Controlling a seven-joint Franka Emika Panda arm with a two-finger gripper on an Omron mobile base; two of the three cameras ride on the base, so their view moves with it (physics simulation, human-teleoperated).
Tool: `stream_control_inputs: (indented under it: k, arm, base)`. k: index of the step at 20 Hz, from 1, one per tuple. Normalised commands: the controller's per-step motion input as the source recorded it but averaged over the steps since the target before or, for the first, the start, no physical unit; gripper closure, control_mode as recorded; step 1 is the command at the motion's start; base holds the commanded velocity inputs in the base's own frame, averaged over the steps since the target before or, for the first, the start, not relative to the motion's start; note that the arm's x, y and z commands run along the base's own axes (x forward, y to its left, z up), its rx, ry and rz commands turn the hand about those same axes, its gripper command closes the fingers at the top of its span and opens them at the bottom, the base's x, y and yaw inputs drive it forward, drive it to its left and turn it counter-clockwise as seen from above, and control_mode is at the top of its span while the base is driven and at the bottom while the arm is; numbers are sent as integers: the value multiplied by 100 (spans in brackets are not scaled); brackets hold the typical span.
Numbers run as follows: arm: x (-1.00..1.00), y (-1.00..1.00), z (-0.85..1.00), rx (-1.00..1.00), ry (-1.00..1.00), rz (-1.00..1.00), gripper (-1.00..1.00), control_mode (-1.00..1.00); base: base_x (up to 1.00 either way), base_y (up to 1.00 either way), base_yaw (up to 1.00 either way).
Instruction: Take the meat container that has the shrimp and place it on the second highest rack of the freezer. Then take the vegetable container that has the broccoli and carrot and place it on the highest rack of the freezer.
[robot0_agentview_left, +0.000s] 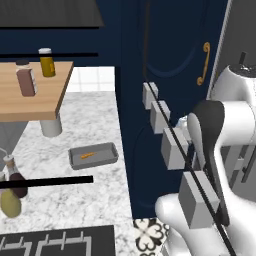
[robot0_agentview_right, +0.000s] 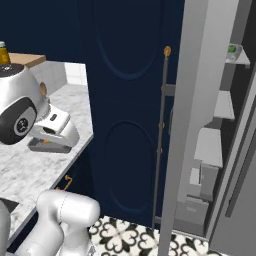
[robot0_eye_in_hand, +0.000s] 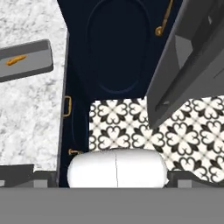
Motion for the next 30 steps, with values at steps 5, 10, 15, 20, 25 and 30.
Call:
stream_control_inputs:
  k: [5,10,15,20,25,30]
  arm:
    - [95,57,-62,5,3,0,-100,-100]
    - [94,68,-65,3,2,0,-100,-100]
    - [100,59,-69,0,13,0,-100,-100]
    - [90,33,-53,1,4,0,-100,-100]
    - [96,19,-54,0,2,0,-100,-100]
    - [98,31,-46,0,16,1,-100,-100]
  base:
    - [0,0,0]
    - [0,0,0]
    - [0,0,0]
    - [0,0,0]
    - [0,0,0]
    - [0,0,0]
